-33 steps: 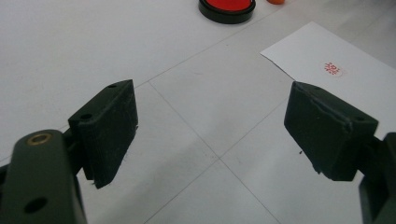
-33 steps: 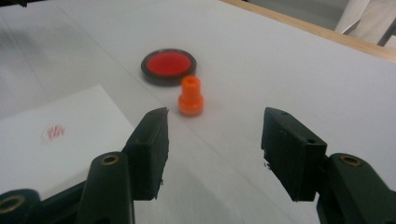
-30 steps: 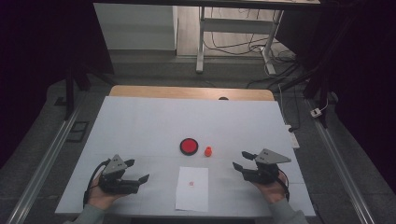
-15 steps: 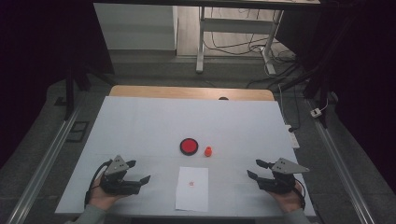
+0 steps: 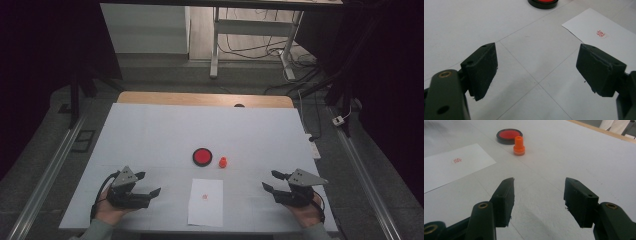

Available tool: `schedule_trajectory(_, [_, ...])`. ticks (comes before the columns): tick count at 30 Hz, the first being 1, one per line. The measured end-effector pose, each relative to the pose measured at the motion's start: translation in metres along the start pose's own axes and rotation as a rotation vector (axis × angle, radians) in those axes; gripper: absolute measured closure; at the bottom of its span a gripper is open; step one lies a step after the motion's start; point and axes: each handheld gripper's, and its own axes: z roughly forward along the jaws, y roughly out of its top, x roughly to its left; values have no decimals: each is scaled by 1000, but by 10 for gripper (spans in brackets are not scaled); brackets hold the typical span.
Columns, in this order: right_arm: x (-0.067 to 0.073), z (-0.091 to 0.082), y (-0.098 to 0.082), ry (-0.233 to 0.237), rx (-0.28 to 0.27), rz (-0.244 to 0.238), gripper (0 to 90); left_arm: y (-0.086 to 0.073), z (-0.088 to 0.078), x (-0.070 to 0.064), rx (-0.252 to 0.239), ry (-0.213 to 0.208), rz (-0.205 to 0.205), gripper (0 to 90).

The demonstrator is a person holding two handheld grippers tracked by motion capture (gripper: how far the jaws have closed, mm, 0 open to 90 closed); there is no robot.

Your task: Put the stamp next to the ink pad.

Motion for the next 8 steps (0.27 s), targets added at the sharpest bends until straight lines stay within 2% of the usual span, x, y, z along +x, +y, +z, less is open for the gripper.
schedule_trajectory(8, [2,0,2,2,0,-8,410,0,0,0,0,0,0,180])
